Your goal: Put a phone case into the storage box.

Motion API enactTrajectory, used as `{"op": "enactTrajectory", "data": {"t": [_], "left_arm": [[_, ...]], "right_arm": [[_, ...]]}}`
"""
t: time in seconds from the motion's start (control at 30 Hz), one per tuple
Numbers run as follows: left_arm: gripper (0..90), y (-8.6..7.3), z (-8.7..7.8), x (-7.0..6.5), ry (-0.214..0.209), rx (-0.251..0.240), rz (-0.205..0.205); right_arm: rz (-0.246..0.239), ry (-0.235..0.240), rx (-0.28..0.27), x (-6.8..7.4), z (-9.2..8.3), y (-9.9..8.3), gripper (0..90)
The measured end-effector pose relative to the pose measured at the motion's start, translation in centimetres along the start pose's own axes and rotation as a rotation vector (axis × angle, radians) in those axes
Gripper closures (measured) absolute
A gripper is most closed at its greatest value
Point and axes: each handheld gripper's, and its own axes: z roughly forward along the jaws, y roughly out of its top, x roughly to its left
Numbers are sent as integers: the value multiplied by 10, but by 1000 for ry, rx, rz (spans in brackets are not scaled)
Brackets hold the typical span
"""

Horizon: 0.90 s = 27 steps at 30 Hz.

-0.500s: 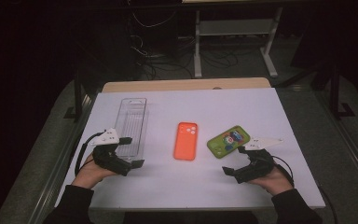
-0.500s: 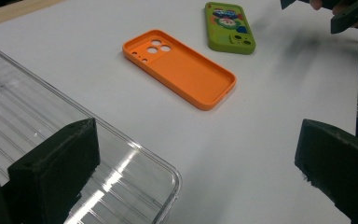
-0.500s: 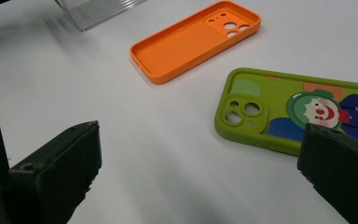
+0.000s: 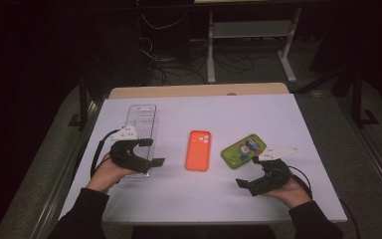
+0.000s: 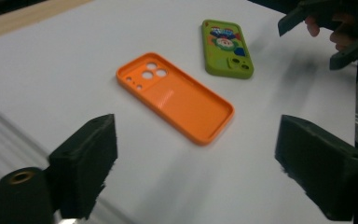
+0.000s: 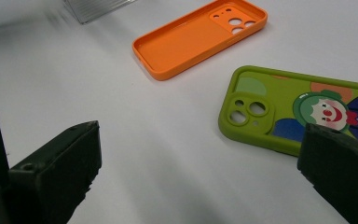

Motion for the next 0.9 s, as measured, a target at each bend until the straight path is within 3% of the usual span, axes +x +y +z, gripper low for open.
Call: {"op": "enactTrajectory", "data": {"t": [0.17,0.37,0.53,0.73,0.9], "left_arm": [[208,20,19,-1,-18,-5,21],[372,39,42,-3,-34,-5,25],[500,48,55,-5,-27,7,39],[676,61,84,-3,-4,45,48],[824,66,106,1,-12,70,33]], "right_arm": [[-3,1,6,0,0,0,0],[-11,-3,-1,-1,-1,1,0],[-3,-1,3,0,-1,2,0],[-3,2,-3,-1,-1,2,0],[-4,5,-5,-1,-1,2,0]]}}
